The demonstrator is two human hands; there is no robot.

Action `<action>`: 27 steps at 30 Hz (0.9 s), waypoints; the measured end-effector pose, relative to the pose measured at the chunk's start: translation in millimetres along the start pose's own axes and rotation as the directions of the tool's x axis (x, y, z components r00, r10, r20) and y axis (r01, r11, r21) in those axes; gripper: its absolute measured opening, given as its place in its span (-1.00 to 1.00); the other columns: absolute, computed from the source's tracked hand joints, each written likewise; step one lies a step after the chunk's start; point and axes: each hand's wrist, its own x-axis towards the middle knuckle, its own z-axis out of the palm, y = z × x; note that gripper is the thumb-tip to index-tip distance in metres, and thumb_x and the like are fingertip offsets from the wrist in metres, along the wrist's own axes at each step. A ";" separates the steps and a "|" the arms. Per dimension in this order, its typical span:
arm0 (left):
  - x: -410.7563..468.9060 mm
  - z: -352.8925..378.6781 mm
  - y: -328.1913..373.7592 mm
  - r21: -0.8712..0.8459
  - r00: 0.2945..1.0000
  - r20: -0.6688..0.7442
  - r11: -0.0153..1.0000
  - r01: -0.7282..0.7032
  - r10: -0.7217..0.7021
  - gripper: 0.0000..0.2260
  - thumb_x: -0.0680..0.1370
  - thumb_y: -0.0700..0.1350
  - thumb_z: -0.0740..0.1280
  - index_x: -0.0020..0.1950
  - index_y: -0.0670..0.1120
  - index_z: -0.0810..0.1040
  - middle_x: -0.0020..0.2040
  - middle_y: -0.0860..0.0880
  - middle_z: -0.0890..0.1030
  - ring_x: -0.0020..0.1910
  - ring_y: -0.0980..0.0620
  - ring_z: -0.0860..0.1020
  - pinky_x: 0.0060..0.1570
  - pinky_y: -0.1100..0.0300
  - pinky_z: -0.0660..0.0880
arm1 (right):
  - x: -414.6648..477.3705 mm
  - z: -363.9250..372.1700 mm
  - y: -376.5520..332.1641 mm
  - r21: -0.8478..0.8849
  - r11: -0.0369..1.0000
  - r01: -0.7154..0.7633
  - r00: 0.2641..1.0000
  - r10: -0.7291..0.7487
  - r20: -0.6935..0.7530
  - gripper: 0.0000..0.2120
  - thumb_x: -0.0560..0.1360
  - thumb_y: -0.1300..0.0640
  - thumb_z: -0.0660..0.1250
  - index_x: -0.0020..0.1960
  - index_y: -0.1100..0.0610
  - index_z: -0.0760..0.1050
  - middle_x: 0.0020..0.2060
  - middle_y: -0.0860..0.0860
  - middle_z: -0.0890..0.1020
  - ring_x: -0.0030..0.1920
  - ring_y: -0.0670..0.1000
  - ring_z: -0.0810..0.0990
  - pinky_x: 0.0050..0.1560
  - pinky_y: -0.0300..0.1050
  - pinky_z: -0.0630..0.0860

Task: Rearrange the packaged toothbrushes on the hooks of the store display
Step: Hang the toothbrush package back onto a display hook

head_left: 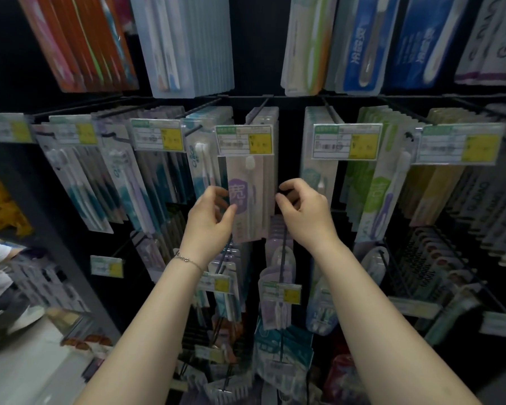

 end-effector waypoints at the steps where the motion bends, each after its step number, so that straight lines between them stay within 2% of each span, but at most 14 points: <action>1: -2.3 -0.3 -2.7 0.019 1.000 -0.003 1.000 0.002 -0.002 -0.79 0.63 -0.04 0.31 0.23 -0.05 0.42 0.05 0.00 0.53 -0.15 0.03 0.56 -0.17 0.24 0.46 | -3.2 -1.5 1.3 -0.015 1.000 0.001 1.000 -0.001 0.001 -0.83 0.60 0.08 0.29 0.17 0.04 0.53 -0.13 -0.10 0.56 -0.13 -0.08 0.52 -0.09 -0.17 0.47; 4: -11.1 -0.6 -9.1 0.066 1.000 -0.006 0.998 -0.004 0.004 -0.75 0.62 -0.06 0.31 0.26 -0.09 0.41 0.08 -0.02 0.49 -0.18 0.03 0.55 -0.15 0.18 0.48 | -13.7 -4.6 5.6 -0.077 0.997 0.026 1.000 -0.026 -0.001 -0.86 0.60 0.09 0.29 0.14 0.05 0.53 -0.12 -0.08 0.56 -0.13 -0.06 0.52 -0.11 -0.17 0.45; 8: -26.0 -1.1 -15.6 0.144 0.999 -0.009 0.988 -0.051 0.053 -0.81 0.62 -0.07 0.32 0.20 -0.08 0.45 -0.02 -0.02 0.49 -0.19 0.03 0.52 -0.11 0.00 0.56 | -32.6 -10.8 15.7 -0.237 0.967 0.096 0.995 -0.095 0.014 -0.84 0.60 0.09 0.28 0.16 0.08 0.50 -0.08 -0.08 0.52 -0.11 -0.05 0.49 -0.14 -0.17 0.39; 11: -42.0 5.8 -14.5 0.203 0.992 0.028 0.971 -0.124 0.121 -0.86 0.62 -0.07 0.31 0.14 -0.07 0.47 -0.05 0.03 0.47 -0.15 0.05 0.49 -0.10 0.00 0.56 | -49.9 -10.3 24.0 -0.333 0.934 0.132 0.991 -0.128 0.035 -0.86 0.60 0.09 0.27 0.13 0.08 0.49 -0.12 -0.09 0.47 -0.12 -0.04 0.45 -0.16 -0.15 0.35; 16: -69.2 27.4 -11.4 0.320 0.960 0.139 0.907 -0.275 0.242 -0.86 0.61 -0.06 0.30 0.12 -0.07 0.47 -0.02 -0.01 0.51 -0.07 -0.06 0.54 -0.21 -0.06 0.56 | -79.2 0.3 39.2 -0.458 0.872 0.172 0.985 -0.157 0.071 -0.86 0.59 0.09 0.26 0.10 0.11 0.49 -0.09 0.02 0.55 -0.04 0.09 0.53 -0.10 0.03 0.50; 23: -103.3 45.6 -21.1 0.365 0.915 0.214 0.841 -0.399 0.341 -0.88 0.59 -0.08 0.32 0.06 -0.09 0.49 -0.14 -0.01 0.49 -0.21 -0.08 0.51 -0.32 0.08 0.40 | -121.9 5.2 66.3 -0.559 0.814 0.158 0.987 -0.144 0.070 -0.88 0.51 0.11 0.30 0.01 0.13 0.50 -0.15 0.04 0.54 -0.09 0.11 0.55 -0.11 0.07 0.51; 25: -114.6 48.9 -24.8 0.374 0.911 0.232 0.834 -0.407 0.340 -0.91 0.60 -0.08 0.31 0.02 -0.09 0.48 -0.20 0.01 0.44 -0.28 -0.05 0.47 -0.35 0.13 0.33 | -135.0 4.1 72.8 -0.566 0.812 0.146 0.989 -0.136 0.060 -0.90 0.52 0.13 0.30 0.00 0.13 0.50 -0.16 0.03 0.53 -0.10 0.10 0.54 -0.11 0.04 0.50; 27: -126.8 52.7 -29.3 0.370 0.918 0.242 0.845 -0.387 0.315 -0.92 0.60 -0.08 0.29 0.00 -0.08 0.47 -0.21 0.02 0.42 -0.31 -0.02 0.45 -0.37 0.12 0.36 | -148.9 3.3 78.3 -0.557 0.820 0.133 0.990 -0.132 0.042 -0.91 0.52 0.13 0.31 -0.02 0.14 0.50 -0.16 0.03 0.53 -0.12 0.09 0.54 -0.15 0.00 0.50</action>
